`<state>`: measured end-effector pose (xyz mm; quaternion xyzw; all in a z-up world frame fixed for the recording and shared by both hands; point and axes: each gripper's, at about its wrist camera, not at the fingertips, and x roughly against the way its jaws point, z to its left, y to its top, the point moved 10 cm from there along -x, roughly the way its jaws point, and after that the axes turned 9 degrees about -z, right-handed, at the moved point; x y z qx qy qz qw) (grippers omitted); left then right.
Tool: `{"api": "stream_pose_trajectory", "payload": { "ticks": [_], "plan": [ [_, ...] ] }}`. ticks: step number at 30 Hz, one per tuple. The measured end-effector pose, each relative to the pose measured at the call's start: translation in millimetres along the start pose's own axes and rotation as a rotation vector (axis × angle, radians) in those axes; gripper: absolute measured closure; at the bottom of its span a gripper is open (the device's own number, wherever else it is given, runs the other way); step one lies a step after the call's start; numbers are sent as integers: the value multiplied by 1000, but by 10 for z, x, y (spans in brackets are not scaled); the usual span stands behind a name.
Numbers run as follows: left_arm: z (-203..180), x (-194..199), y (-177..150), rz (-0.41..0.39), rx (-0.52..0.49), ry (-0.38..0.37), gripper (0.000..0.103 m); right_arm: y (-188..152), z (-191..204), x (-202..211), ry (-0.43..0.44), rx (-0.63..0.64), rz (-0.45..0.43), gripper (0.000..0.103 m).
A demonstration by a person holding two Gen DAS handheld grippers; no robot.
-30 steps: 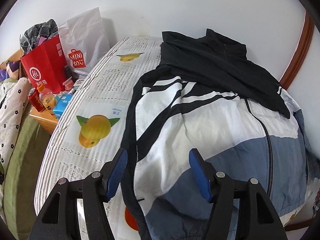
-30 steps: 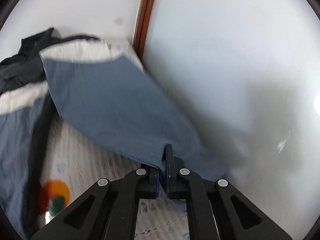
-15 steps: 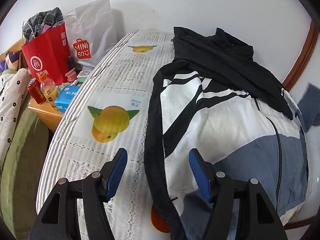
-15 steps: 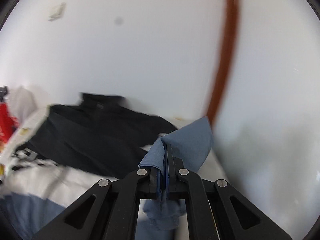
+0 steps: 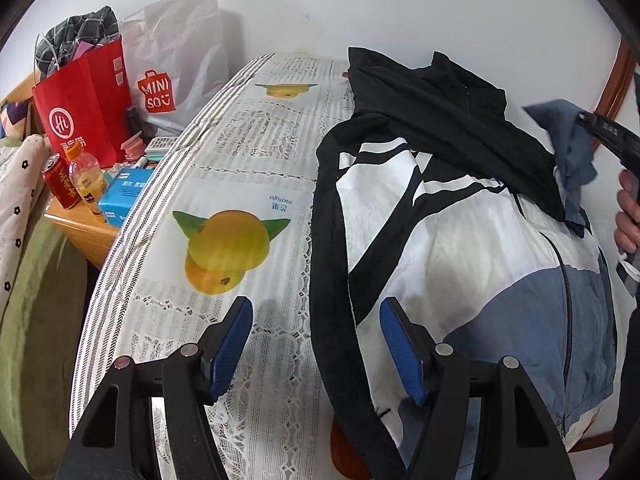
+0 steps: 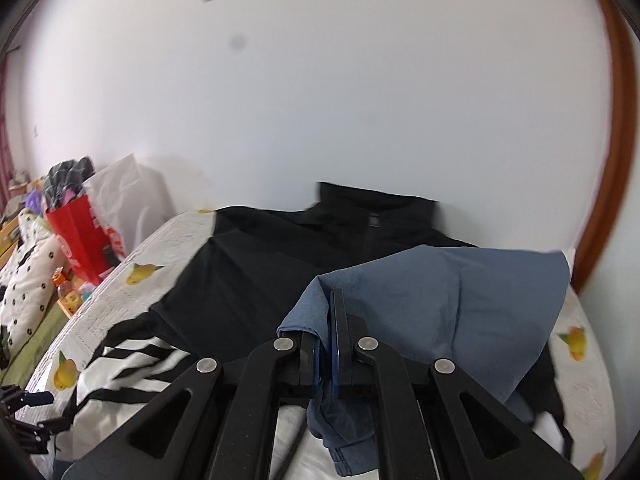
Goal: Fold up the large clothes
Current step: 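Fold the blue-grey sleeve across the jacket body with the right gripper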
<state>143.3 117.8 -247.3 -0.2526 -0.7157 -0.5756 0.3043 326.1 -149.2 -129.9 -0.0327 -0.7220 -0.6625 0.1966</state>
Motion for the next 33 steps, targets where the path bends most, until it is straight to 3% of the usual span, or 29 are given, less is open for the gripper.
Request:
{"api": "stream_pose_trajectory", "payload": {
  "ticks": [5,9,10,13,17,24,33],
  "plan": [
    [10,-76,4,10,1,-3,39,-213,403,-235,61,30,45,99],
    [23,-122,19,15,3,-2,38,-482,485,-433,75,34,109,96],
    [17,-130,26,15,2,-3,39,-537,483,-472,78,30,126,89],
    [9,-127,46,11,-2,-4,39,-647,413,-558,46,29,163,49],
    [-2,-105,62,10,-10,-2,39,-728,264,-553,19,13,193,32],
    [-41,-14,76,0,-25,-7,38,-1068,93,-314,-38,16,271,28],
    [-192,81,152,-8,-56,-32,39,-1308,-72,329,-49,-119,268,28]
  ]
}}
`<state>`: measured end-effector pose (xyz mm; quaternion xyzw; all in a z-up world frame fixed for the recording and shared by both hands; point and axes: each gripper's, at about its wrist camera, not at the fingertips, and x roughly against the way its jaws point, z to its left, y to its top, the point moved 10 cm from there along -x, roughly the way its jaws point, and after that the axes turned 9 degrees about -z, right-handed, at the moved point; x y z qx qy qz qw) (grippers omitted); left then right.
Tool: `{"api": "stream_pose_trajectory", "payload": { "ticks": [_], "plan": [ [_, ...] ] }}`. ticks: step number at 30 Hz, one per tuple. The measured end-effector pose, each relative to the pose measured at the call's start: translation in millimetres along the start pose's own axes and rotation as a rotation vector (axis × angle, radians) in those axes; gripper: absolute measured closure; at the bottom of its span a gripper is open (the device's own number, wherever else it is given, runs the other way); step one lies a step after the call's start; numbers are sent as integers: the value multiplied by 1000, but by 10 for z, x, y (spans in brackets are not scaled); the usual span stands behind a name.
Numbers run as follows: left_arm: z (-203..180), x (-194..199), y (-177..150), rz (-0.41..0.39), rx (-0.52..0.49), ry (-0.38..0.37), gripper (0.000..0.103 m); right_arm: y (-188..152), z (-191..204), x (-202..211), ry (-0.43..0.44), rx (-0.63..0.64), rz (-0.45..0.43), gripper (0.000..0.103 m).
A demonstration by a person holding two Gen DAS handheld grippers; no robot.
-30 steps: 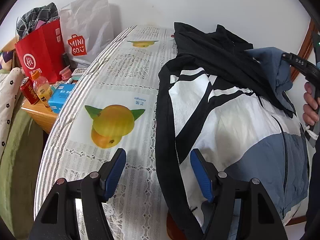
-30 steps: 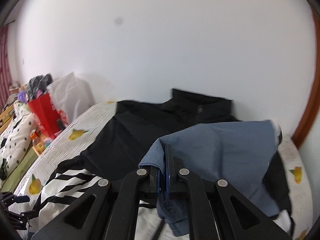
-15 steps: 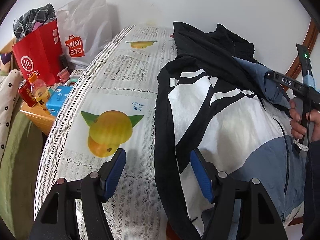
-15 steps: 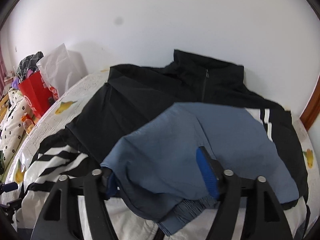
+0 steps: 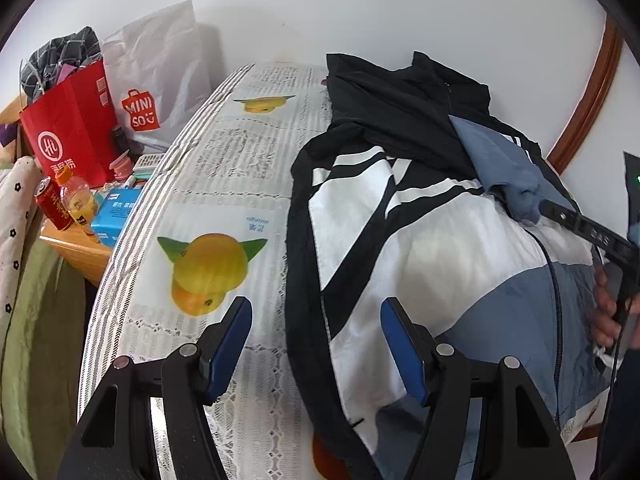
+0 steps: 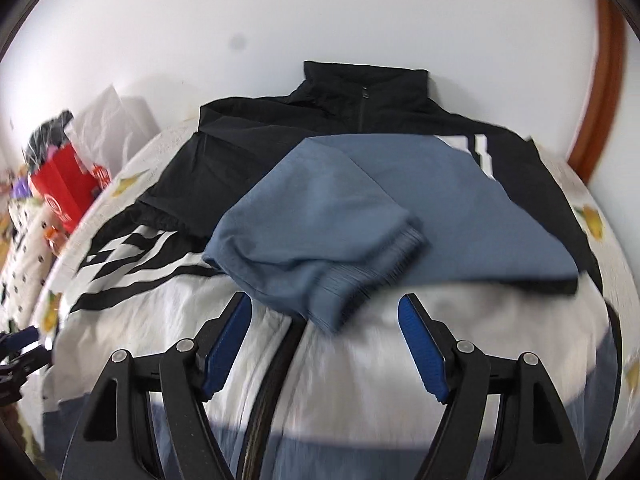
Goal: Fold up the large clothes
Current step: 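Fold the blue-grey sleeve across the jacket body with the right gripper, then grasp the blue-grey sleeve cuff with the left gripper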
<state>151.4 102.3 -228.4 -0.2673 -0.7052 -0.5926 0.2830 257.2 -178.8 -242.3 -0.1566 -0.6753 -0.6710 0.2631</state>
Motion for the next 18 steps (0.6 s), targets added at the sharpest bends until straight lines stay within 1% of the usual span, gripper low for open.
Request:
{"api": "stream_pose_trajectory", "payload": {
  "ticks": [2,4,7,9,11,14,18],
  "plan": [
    [-87,8,41,-6,-14,-24,39,-39,-92,157,-13,-22,-18,28],
    [-217,14,99,-9,-43,-51,39,-84,-264,346,-47,-55,-34,28],
    [-448,21,197,-17,-89,-84,39,-159,-530,556,-84,-110,-32,29],
    [-645,15,252,-18,-112,-122,39,-219,-744,722,-106,-149,-39,35],
    [-853,-1,295,-22,-141,-145,39,-278,-946,874,-146,-158,-41,46],
    [-1186,-30,344,-31,-180,-182,39,-361,-1234,1071,-207,-156,-41,56],
    [-1582,-66,423,-45,-213,-216,38,-468,-1626,1310,-260,-156,-47,56]
  ]
}}
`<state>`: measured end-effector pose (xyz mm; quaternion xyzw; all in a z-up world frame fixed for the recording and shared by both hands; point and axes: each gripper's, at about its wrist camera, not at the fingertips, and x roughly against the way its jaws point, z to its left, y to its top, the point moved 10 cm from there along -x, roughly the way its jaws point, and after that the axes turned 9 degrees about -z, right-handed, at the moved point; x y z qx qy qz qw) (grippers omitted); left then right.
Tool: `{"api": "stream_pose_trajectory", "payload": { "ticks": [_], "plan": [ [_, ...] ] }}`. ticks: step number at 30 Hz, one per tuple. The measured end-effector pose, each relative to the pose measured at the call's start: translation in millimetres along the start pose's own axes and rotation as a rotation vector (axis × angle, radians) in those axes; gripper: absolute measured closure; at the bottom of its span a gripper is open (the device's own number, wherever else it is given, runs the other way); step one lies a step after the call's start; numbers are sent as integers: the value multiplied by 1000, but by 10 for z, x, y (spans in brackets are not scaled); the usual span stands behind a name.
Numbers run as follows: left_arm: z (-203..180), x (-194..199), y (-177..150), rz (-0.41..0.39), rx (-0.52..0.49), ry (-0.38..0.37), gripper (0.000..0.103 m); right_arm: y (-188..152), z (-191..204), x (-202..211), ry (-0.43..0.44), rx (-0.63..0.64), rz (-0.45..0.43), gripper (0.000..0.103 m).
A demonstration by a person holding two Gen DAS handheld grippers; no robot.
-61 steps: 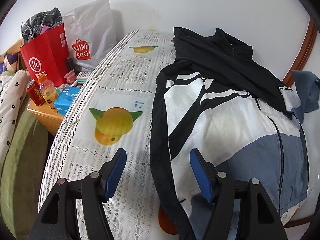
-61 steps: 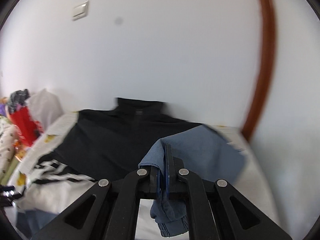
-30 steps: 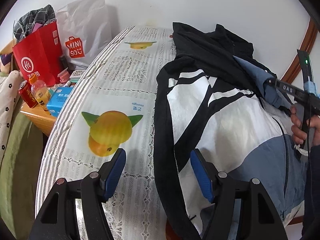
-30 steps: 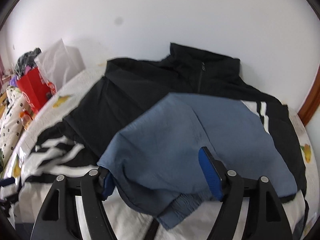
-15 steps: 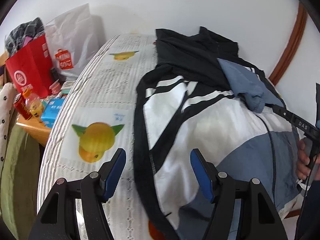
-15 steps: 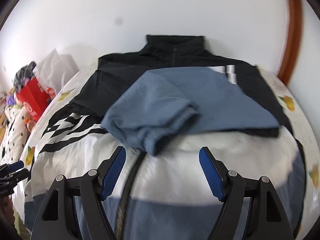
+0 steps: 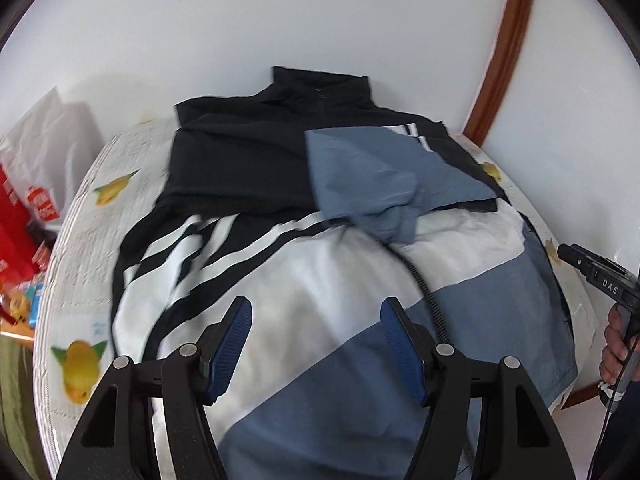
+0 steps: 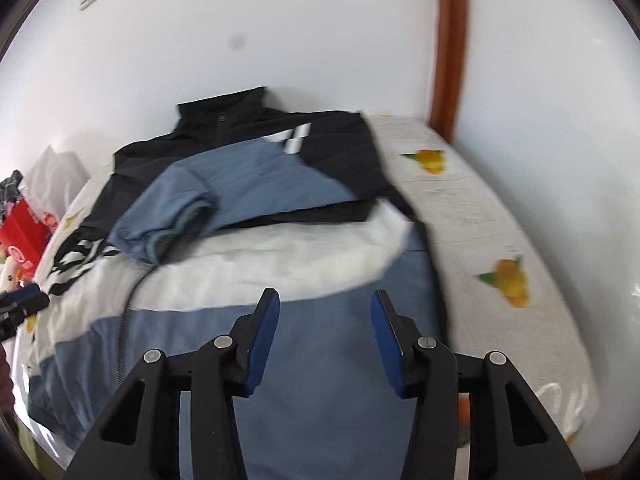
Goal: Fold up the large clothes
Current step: 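Grasp the blue-grey sleeve cuff with the left gripper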
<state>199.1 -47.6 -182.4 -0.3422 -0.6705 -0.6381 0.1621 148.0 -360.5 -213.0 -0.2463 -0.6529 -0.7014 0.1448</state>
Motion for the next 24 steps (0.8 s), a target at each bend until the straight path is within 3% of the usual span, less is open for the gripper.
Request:
{"api": "stream_pose_trajectory", "payload": {
  "ticks": [12,24],
  "plan": [
    [-829,-755,333,36,-74,-39,39,35,-910,-25,-77,-21,-17,56],
    [-912,-1400,351,87,-133,3,39,-77,-1033,-482,-56,-58,17,56]
  ]
}}
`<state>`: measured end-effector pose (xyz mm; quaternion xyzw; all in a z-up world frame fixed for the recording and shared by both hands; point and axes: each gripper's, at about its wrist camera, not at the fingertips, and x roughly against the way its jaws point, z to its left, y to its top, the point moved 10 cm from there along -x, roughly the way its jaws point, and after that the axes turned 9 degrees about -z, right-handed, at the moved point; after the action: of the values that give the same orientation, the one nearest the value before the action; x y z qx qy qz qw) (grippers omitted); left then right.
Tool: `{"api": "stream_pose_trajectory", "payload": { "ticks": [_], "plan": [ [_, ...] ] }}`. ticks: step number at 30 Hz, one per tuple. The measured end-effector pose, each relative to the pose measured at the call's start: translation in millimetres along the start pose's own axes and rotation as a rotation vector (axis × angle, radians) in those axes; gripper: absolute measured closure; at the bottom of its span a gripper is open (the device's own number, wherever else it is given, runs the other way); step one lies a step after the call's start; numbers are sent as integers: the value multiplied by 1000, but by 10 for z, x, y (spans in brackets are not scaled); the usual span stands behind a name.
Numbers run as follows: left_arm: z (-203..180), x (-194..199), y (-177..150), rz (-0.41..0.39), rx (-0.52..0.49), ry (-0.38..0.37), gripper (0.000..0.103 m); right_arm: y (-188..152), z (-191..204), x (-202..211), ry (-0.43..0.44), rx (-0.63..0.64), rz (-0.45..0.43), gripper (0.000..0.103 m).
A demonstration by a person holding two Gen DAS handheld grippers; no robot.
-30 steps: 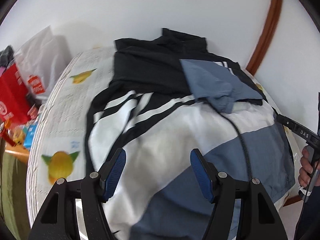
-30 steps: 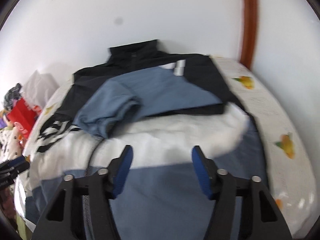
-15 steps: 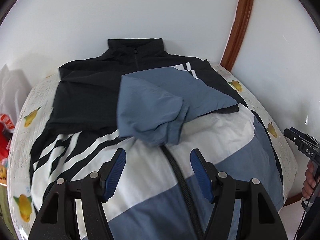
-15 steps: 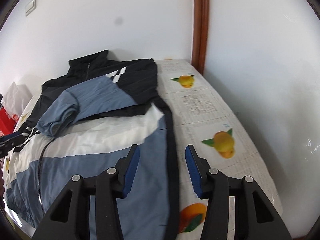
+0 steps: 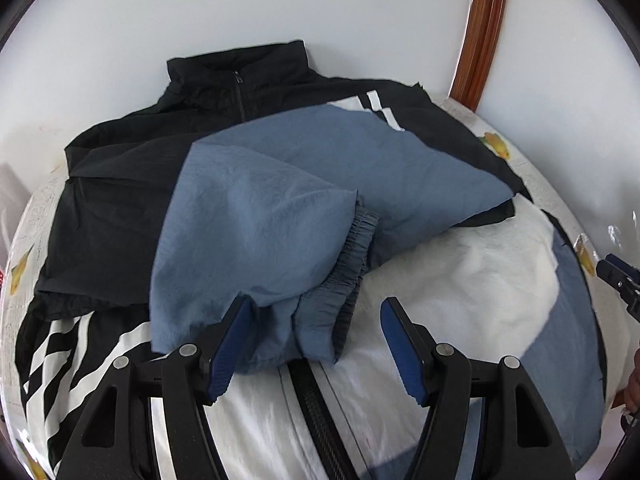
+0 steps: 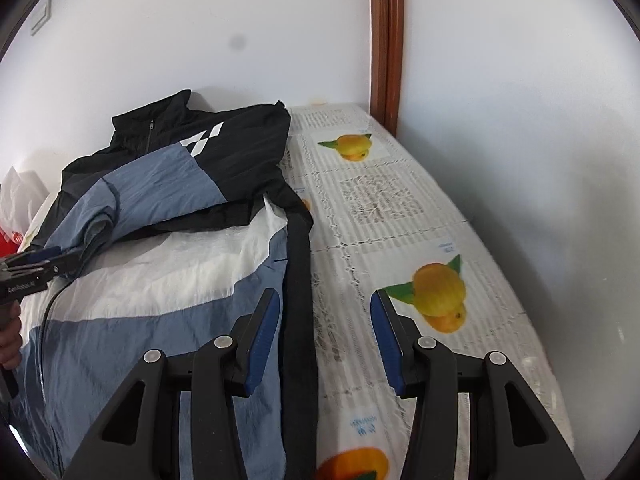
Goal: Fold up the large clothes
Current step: 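Grasp the blue-grey sleeve cuff with the left gripper, then straighten the blue-grey sleeve along the collar with the left gripper and release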
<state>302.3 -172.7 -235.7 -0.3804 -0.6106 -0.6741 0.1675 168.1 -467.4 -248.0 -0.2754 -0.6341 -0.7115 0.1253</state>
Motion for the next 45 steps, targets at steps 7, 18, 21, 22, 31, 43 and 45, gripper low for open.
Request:
{"api": "stream_pose_trajectory", "payload": {
  "ticks": [7,18,21,22,31,43,45],
  "plan": [
    [-2,-209,-64,25,-16,30,40,32,132,-152,27,17,0,56],
    [150,-138,62,19,44,2,84,16,213,-147,39,21,12,56],
    [215,-4,135,-8,49,-3,87,78,287,-110,44,31,-1,56],
    [242,53,167,-23,51,-5,87,113,332,-92,48,34,-8,56],
    [810,359,332,-118,125,38,91,377,837,-115,93,74,-36,56],
    [1735,277,404,-145,222,118,91,590,1471,-482,126,101,-45,56],
    [1845,237,372,-140,239,129,91,604,1513,-574,121,96,-37,56]
  ]
}}
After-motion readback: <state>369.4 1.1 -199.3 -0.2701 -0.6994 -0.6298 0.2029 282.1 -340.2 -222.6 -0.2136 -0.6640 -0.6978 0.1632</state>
